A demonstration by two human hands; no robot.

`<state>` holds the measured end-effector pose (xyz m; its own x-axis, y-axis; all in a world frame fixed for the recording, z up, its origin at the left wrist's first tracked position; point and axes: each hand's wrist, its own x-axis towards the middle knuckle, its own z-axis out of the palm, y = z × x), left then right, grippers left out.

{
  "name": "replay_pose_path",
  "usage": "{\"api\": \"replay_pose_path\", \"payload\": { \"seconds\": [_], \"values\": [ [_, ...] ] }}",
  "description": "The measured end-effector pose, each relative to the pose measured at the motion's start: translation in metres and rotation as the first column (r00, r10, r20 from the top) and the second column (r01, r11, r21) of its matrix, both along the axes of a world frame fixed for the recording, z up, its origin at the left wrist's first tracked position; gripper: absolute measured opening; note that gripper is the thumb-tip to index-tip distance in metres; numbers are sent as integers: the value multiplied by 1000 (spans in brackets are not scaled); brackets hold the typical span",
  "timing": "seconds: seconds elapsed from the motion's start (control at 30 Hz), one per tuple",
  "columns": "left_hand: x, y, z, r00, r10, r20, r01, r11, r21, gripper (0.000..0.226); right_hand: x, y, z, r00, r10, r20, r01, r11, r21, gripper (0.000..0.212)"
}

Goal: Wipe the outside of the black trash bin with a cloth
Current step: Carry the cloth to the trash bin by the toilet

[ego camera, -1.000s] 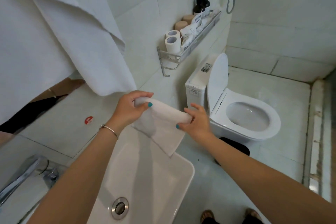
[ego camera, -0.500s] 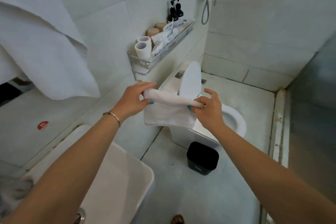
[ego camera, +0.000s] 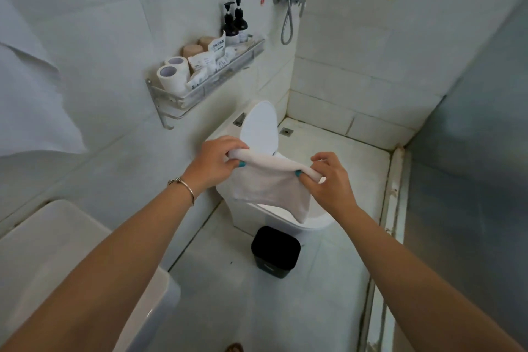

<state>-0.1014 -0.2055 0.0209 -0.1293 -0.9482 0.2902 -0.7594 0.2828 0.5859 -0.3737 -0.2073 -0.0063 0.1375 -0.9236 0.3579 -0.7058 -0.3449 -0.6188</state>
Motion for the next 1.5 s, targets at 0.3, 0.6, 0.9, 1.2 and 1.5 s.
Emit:
{"api": "replay_pose_path", "payload": {
  "seconds": [0.3, 0.6, 0.9, 1.2, 1.5],
  "values": [
    [-46, -7, 7, 999, 48, -15, -47, 998, 46, 23, -42, 5, 3, 970, -78, 230, 22, 971, 240, 28],
    [-73, 12, -5, 994, 106, -28, -100, 981, 168, 25, -71, 13, -8, 958, 54, 280, -107, 978, 180, 65],
    [-113, 55, -65, 930, 127, -346, -71, 983, 170, 35, -92, 7, -56, 937, 262, 230, -288, 954, 88, 56],
    [-123, 74, -140, 951, 175, -253, -158, 984, 87, 29, -88, 11, -108, 876, 246, 415, -378, 885, 272, 41],
    [-131, 73, -222, 956, 223, -189, -155, 935, 317, 38, -85, 2, -203, 866, 222, 449, -421, 807, 413, 40]
  ]
}}
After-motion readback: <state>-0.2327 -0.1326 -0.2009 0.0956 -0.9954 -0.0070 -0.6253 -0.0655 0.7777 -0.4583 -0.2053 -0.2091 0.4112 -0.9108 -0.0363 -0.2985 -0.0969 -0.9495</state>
